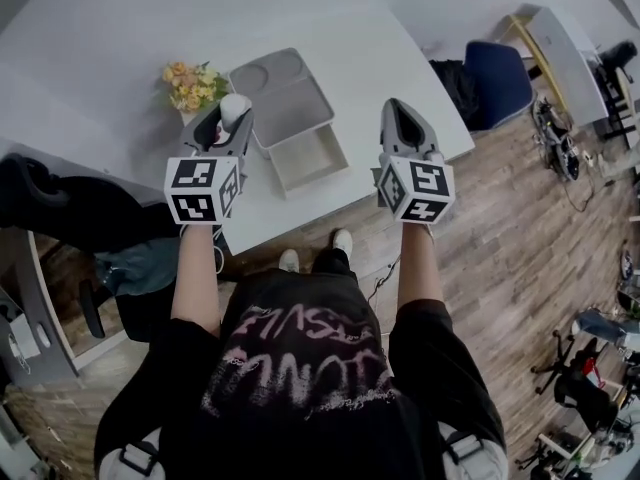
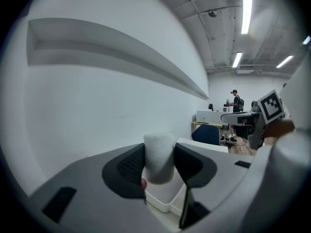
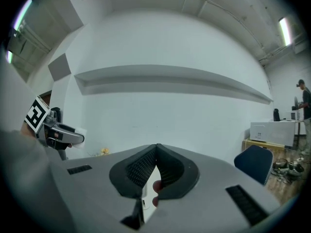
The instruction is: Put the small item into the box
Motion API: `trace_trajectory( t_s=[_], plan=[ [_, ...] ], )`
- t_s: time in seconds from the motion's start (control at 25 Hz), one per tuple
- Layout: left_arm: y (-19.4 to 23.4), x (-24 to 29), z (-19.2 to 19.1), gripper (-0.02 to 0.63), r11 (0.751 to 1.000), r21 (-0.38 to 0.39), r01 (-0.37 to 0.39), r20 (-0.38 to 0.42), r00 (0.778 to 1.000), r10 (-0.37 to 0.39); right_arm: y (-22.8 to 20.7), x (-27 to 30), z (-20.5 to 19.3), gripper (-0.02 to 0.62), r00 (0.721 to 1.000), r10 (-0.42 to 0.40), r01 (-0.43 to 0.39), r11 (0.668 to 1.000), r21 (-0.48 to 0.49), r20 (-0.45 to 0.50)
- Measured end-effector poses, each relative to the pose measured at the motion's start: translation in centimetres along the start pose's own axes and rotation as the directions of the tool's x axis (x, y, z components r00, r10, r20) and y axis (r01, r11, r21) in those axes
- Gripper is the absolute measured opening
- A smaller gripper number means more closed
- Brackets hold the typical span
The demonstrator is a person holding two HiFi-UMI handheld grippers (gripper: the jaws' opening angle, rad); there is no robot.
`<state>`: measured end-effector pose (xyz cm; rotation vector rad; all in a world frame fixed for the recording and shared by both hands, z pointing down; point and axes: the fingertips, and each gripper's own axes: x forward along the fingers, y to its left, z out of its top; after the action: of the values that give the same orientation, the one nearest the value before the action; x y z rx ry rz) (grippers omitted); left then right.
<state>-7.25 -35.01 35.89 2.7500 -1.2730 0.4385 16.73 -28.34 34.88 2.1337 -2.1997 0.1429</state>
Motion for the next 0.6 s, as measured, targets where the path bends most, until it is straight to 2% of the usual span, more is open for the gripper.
trace_trajectory(
  t_s=[0.36,0.6],
  plan=[
    [-1.0,1.7,1.3,0.183,0.99,-0.031,-0.136,-0.014,0.991,0.136,-2.8,4.1,0.6,0.009,0.989,0.146,-0.146,0.989,-0.013,-0.004],
    [-1.3,1.4,2.1,0.183,0.97,-0.045,-0.239,-0.012,0.971,0.239,-3.0,6.5,1.4,0.009,0.967,0.254,-0.254,0.967,-0.005,0.012]
  ],
)
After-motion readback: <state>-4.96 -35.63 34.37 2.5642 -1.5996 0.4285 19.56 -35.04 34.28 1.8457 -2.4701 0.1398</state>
